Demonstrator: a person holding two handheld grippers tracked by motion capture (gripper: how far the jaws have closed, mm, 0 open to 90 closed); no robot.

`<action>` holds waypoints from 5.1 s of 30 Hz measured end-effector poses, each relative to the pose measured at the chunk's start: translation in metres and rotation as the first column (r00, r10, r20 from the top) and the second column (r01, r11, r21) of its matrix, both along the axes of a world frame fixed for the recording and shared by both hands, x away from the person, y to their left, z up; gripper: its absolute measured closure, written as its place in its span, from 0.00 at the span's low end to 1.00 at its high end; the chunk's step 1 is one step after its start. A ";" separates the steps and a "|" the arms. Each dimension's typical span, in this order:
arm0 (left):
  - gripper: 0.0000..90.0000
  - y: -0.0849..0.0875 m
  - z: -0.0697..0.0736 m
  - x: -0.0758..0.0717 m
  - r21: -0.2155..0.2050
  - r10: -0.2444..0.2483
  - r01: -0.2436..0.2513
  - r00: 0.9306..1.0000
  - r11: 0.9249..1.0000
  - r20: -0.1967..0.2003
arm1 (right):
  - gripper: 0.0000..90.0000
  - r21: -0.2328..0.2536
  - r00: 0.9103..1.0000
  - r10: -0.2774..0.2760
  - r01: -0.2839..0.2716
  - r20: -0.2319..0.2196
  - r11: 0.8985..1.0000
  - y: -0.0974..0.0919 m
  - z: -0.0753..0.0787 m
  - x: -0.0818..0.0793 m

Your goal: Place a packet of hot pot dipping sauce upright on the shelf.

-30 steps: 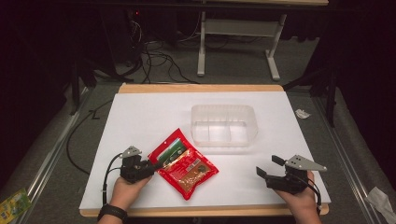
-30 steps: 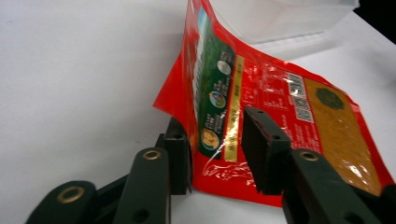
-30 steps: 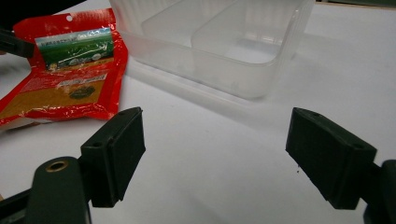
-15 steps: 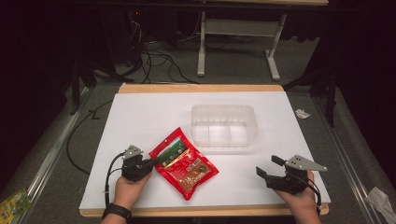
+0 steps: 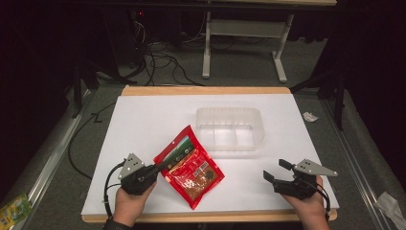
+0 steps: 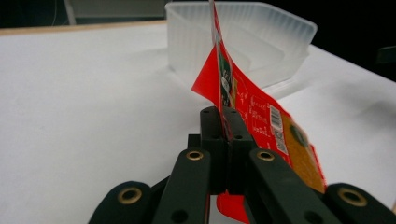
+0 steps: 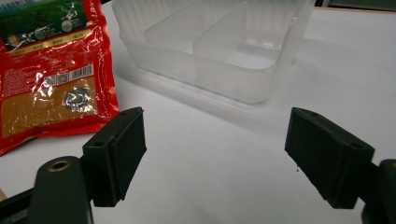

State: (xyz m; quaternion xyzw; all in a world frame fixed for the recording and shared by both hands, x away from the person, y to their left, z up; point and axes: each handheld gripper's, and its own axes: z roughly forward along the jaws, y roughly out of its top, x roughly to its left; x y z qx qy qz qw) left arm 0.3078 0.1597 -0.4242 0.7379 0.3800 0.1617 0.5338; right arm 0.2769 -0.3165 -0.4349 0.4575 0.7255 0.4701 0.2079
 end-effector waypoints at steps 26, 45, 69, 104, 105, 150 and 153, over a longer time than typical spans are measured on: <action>0.99 -0.024 0.021 -0.011 -0.064 -0.042 0.050 0.992 0.997 0.115 | 0.22 0.103 0.964 0.263 -0.259 -0.028 0.960 0.128 0.021 0.070; 0.99 -0.023 0.020 -0.006 -0.136 -0.072 0.085 0.992 0.987 0.099 | 1.00 0.116 0.908 0.414 -0.405 -0.070 0.907 0.127 0.020 0.084; 0.94 -0.046 -0.024 0.005 -0.112 -0.272 0.258 0.954 0.960 -0.125 | 1.00 0.144 0.942 0.336 -0.336 0.025 0.931 0.096 0.015 0.043; 0.81 -0.073 -0.019 0.011 -0.021 -0.219 0.218 0.976 0.976 -0.006 | 0.91 0.084 0.859 0.489 -0.482 -0.151 0.872 0.101 -0.017 0.038; 0.77 -0.072 -0.019 0.011 -0.021 -0.215 0.215 0.977 0.976 -0.006 | 0.91 0.085 0.859 0.489 -0.482 -0.150 0.872 0.101 -0.017 0.038; 0.35 -0.035 -0.023 0.015 0.029 -0.057 0.056 0.998 0.998 0.019 | 0.92 0.106 0.974 0.220 -0.224 0.044 0.969 0.051 0.020 0.026; 0.35 -0.034 -0.022 0.015 0.027 -0.054 0.053 0.998 0.998 0.021 | 0.92 0.101 0.980 0.193 -0.198 0.058 0.975 0.047 0.023 0.026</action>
